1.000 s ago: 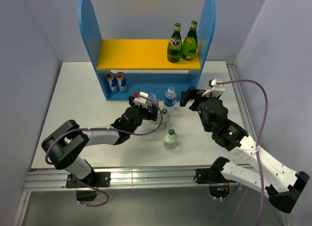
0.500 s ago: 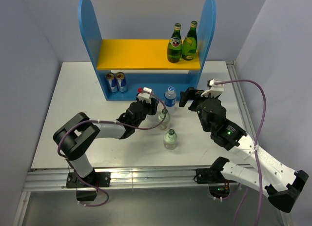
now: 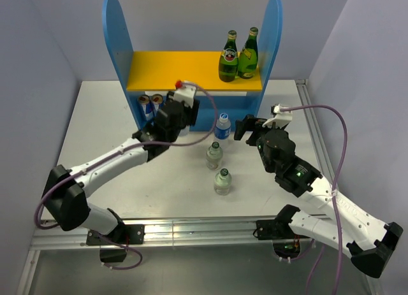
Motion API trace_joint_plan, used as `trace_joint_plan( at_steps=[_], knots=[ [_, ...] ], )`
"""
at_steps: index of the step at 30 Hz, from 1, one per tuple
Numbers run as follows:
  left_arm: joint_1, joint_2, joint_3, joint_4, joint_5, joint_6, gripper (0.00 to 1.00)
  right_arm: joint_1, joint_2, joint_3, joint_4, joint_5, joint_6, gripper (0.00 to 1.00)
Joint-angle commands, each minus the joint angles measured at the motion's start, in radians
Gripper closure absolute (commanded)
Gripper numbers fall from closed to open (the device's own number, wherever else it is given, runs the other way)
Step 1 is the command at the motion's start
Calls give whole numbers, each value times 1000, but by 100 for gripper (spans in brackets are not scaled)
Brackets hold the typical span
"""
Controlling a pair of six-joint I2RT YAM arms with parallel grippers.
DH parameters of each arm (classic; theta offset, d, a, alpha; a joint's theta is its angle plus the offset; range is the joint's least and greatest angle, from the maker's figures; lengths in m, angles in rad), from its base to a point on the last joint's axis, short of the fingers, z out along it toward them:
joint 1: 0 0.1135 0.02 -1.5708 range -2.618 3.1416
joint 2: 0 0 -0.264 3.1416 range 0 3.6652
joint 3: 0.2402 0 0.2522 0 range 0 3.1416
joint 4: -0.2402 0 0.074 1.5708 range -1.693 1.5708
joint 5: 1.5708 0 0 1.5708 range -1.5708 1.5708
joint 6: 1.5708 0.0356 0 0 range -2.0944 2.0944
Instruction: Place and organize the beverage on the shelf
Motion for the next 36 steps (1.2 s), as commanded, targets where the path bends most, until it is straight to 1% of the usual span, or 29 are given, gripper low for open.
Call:
trace_joint_plan(
  at_steps=[1,2,3,4,5,7,8,10,11,14,17,19,24,27,33,34,35,36],
  knots=[
    [46,-86,275,-29,-64,112,100,3,-22,-10,56,-2,-1,0],
    [56,-74,306,-29,-67,129,100,2,-22,-10,55,-2,-1,0],
    [65,-62,371,-45,-67,153,100,2,-22,-9,53,-2,0,0],
    [91,-51,410,-61,-71,161,100,2,-25,-10,51,0,-1,0],
    [103,-27,500,-83,-65,161,100,3,-31,-12,53,0,0,0],
    [145,0,585,-126,-38,167,100,2,-38,-18,53,7,0,0],
    [157,30,667,-146,-31,173,100,2,-46,-20,55,7,-1,0],
    [186,82,748,-189,-28,195,100,2,-54,-26,58,10,-3,0],
    [194,99,821,-201,-25,202,100,2,-57,-26,55,10,-1,0],
    [238,165,924,-229,7,215,100,2,-61,-27,51,16,2,0],
    [293,227,992,-259,28,187,100,3,-74,-30,51,19,-1,0],
    [323,242,981,-243,30,184,100,2,-81,-30,51,23,-3,0],
    [379,250,894,-165,54,152,100,3,-83,-35,47,21,0,0],
    [447,273,894,-184,90,103,100,3,-80,-33,47,19,0,0],
    [510,262,814,-148,100,67,100,3,-71,-33,45,13,2,0],
    [516,258,803,-146,101,67,97,2,-68,-32,45,13,2,0],
    [522,258,799,-146,96,29,93,2,-68,-30,45,13,2,0],
    [530,261,799,-148,91,28,83,2,-66,-29,45,12,2,0]
  ],
)
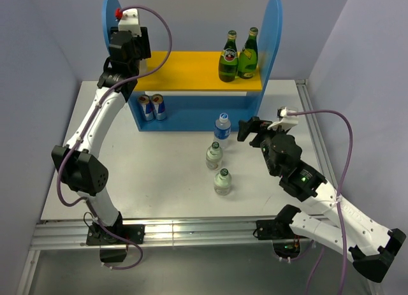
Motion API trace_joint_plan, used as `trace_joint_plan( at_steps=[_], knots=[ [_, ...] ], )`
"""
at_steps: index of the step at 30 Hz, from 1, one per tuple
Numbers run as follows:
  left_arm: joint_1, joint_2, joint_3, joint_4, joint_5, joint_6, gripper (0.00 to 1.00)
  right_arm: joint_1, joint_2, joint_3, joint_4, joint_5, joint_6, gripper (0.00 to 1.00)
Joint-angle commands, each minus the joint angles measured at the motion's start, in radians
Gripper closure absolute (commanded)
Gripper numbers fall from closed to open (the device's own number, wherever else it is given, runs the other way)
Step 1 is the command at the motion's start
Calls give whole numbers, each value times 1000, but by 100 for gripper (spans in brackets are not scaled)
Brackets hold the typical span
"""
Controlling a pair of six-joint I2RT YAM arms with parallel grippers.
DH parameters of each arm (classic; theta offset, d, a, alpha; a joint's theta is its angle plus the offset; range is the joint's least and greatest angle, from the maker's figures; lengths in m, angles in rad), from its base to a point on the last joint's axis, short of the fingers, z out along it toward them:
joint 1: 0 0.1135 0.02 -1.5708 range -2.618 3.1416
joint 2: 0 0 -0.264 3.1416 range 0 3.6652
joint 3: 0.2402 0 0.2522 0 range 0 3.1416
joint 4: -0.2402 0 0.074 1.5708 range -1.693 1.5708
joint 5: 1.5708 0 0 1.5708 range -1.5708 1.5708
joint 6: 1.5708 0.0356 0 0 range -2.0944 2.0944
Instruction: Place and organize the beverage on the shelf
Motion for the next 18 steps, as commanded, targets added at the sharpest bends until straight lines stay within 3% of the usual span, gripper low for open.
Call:
trace_joint_plan(
  at_steps=[1,2,5,9,16,18],
  knots=[
    [28,-54,-4,84,-6,-37,72,2,4,2,21,8,2,0],
    [31,-53,-6,81,-3,-42,48,3,4,1,21,8,2,0],
    [34,-62,-27,88,-12,-50,20,2,7,2,22,7,2,0],
    [35,-82,-56,100,-21,-54,9,3,7,5,17,7,3,0],
    [35,-94,-56,97,-24,-54,6,2,4,4,19,7,3,0],
    [35,-108,-62,94,-24,-53,1,3,6,2,21,7,3,0]
  ],
)
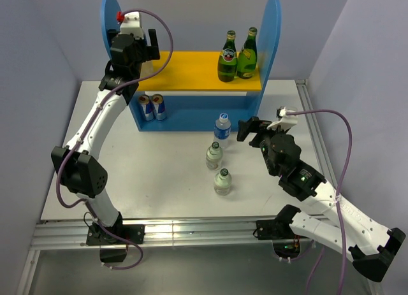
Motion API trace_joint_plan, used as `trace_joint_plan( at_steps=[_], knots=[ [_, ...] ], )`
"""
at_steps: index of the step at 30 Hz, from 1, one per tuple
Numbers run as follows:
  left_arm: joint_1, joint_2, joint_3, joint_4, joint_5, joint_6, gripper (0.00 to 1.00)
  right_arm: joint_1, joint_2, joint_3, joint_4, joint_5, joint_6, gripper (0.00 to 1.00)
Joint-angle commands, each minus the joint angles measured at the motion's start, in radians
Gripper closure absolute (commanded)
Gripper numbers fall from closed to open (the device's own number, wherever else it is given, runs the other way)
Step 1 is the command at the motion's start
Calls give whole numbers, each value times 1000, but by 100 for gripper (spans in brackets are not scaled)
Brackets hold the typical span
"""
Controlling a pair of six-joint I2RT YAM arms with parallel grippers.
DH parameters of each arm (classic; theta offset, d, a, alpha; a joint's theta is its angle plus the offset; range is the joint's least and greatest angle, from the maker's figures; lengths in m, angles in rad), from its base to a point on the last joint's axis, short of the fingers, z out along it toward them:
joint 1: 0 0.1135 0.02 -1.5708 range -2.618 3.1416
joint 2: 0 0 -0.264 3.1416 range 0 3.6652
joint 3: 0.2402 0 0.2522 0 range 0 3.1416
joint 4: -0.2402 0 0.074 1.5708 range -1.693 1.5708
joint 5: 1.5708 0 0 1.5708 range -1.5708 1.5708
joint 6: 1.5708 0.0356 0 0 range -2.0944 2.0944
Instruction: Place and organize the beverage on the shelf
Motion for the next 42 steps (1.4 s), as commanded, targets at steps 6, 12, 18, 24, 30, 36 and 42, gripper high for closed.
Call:
trace_joint_plan(
  at_steps=[6,12,18,24,30,36,42],
  knots=[
    [19,-174,-48,28,-100,8,1,3,-3,-6,27,7,6,0],
    [-40,-264,-86,-20,-143,26,1,3,-11,-7,28,3,8,0],
    [-145,-446,-238,-78,-96,20,1,2,-20,-12,25,0,12,0],
    [-245,-603,-605,-3,404,5,1,2,-6,-9,25,-7,14,0],
    [-354,-547,-874,242,542,-36,1,3,-9,4,8,3,14,0],
    [-354,-388,-919,443,575,-82,1,2,-14,14,-21,10,15,0],
    [-357,-275,-878,535,593,-89,1,3,-3,22,-25,21,14,0]
  ],
)
